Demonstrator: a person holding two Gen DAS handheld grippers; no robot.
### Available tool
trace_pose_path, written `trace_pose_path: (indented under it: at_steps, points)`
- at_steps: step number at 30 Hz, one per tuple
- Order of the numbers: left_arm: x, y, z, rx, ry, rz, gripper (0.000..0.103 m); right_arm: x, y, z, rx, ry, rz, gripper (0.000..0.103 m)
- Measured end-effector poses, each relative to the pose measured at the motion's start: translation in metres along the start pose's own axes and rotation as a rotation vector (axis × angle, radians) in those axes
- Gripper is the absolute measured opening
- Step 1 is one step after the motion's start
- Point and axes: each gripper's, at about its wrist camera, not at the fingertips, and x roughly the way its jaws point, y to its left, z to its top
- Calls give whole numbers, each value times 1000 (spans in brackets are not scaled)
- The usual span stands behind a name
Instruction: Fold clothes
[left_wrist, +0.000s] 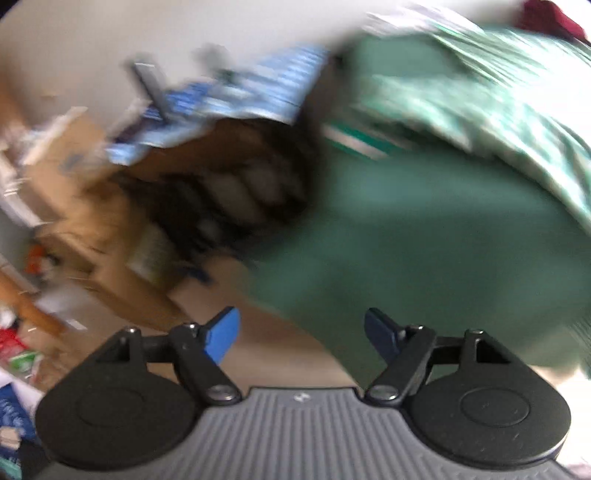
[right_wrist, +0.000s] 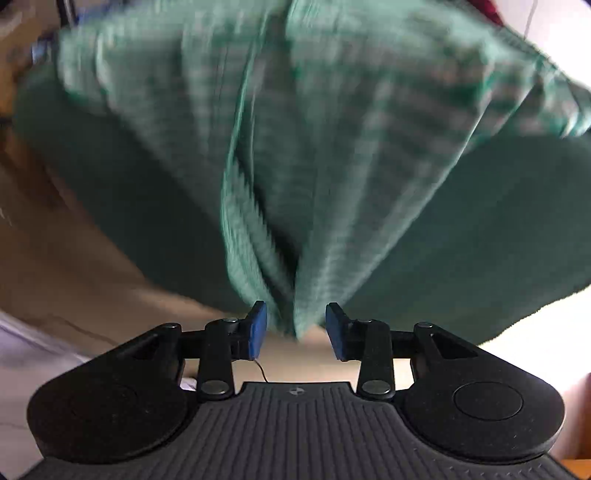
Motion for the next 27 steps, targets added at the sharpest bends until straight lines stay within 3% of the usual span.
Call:
trace_pose_path:
  at_steps: [3, 5, 7, 12, 15, 19, 20, 21, 22, 25, 27]
  points:
    - [-17, -53, -23, 117, 2, -94, 83, 37, 24, -31, -196, 16, -13, 42]
    - [-30, -82, -37, 200, -14, -143, 87, 62, 40, -51, -326, 26, -22, 56]
    - [-39, -102, -47, 259, -26, -164, 92, 87, 56, -71, -457, 37, -31, 62]
    - [-39, -136, -67, 243, 26, -288, 93, 147, 93, -120, -769, 63, -53, 62]
    - [-39, -156, -79, 226, 61, -365, 93, 166, 88, -122, -803, 84, -53, 64]
    - [-45, -165, -97, 166, 117, -389, 96, 190, 82, -125, -850, 111, -52, 66]
    - [-49, -163, -98, 168, 113, -375, 97, 196, 81, -126, -861, 118, -52, 63]
    - [-52, -160, -99, 170, 110, -362, 97, 202, 79, -126, -873, 125, -52, 54]
    - [-56, -158, -100, 172, 107, -349, 97, 208, 78, -127, -884, 132, -52, 5]
    - [-67, -151, -104, 178, 97, -309, 97, 216, 73, -127, -903, 142, -39, 1]
    - [-74, -147, -106, 182, 91, -282, 97, 152, 65, -114, -805, 80, 62, 1]
